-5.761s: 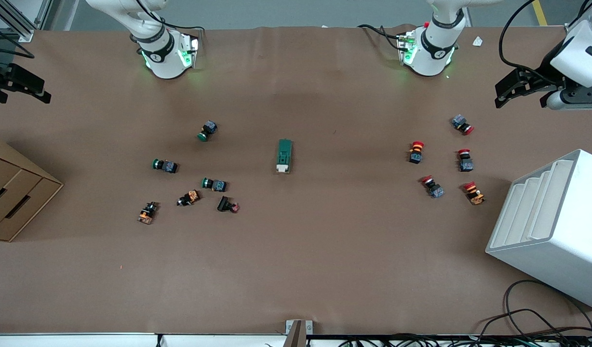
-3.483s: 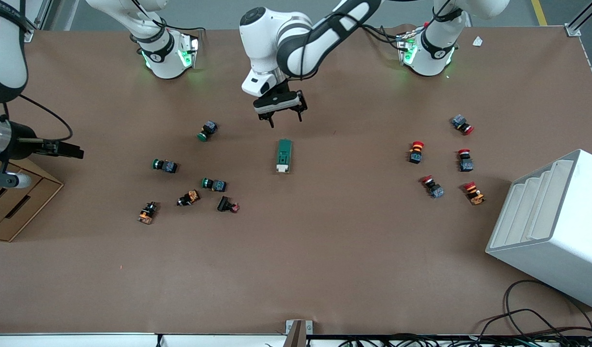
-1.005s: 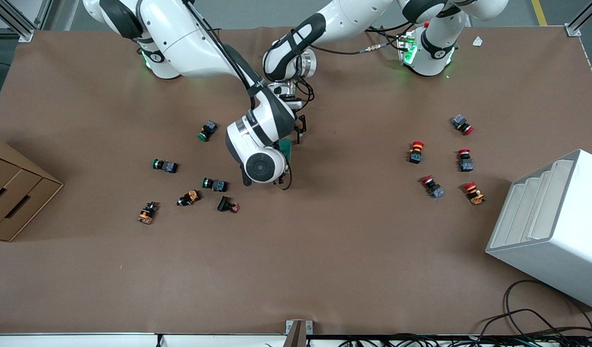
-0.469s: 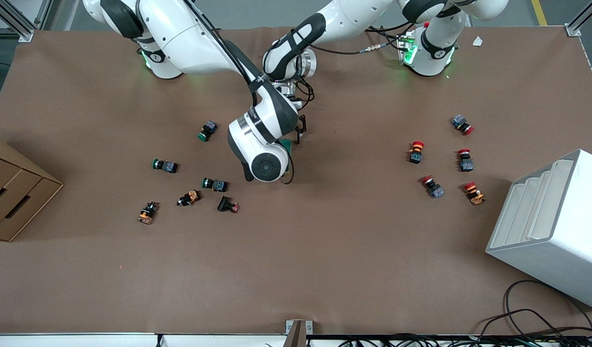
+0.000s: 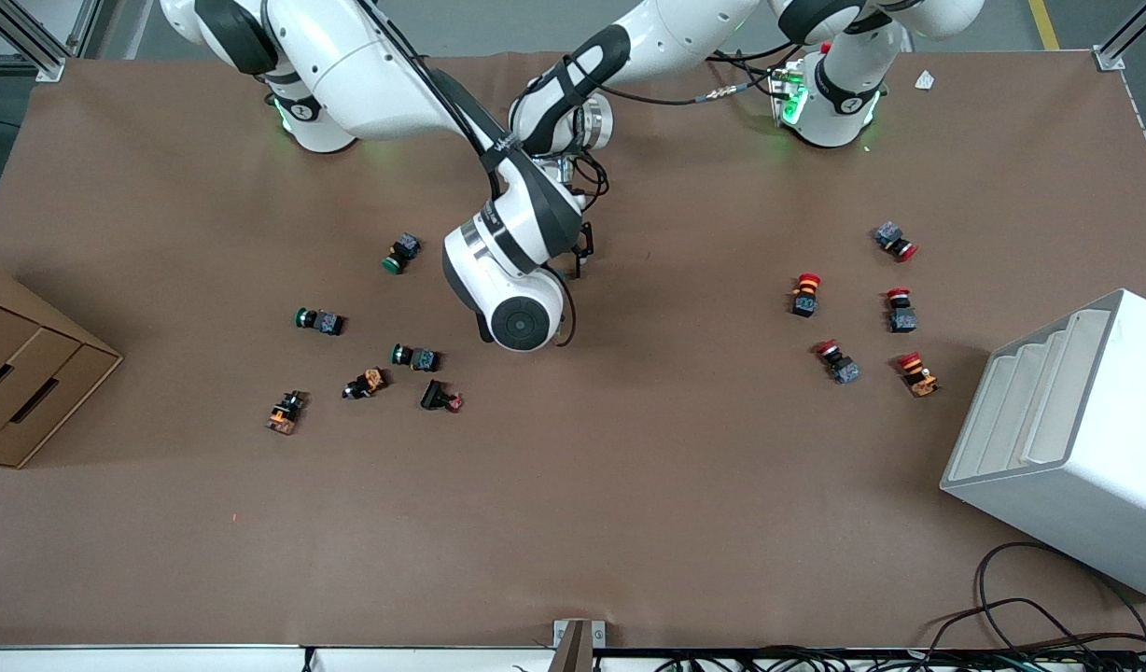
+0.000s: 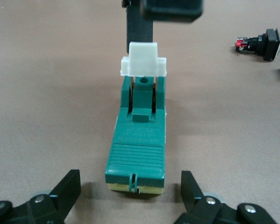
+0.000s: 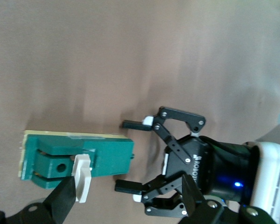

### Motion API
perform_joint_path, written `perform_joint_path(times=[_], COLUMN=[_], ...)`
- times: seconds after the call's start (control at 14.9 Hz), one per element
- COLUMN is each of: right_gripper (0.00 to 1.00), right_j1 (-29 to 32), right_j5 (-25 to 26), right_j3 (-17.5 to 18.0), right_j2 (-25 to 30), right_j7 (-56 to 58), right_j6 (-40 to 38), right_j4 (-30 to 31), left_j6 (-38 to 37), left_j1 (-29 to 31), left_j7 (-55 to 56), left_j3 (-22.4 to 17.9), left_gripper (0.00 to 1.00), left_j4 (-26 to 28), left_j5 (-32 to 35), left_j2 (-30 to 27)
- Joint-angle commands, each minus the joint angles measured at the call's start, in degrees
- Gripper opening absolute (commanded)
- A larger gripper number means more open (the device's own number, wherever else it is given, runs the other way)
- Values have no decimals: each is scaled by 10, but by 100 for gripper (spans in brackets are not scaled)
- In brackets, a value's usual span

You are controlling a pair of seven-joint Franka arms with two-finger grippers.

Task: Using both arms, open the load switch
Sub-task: 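Push the white lever over with the right gripper while the left gripper steadies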

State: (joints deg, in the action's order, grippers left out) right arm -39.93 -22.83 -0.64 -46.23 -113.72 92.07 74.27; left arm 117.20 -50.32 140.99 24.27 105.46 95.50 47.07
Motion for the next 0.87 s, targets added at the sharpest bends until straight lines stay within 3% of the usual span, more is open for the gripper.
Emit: perform_joint_path(times=[0.0,0.8], right_gripper=[100,100], right_j1=[8,-17], right_j5=[-20,-4], right_j3=[9,9], right_j2=[3,-18], right_j7=[-1,6], right_j6=[-17,-11], right_j4=[2,32], left_j6=[7,3], left_j1=[-3,-3], left_j7=[24,25], left_j3=[-2,-2], left_gripper=[95,95], left_j4=[27,26], left_j5=[-4,-4], left_j2=[9,9])
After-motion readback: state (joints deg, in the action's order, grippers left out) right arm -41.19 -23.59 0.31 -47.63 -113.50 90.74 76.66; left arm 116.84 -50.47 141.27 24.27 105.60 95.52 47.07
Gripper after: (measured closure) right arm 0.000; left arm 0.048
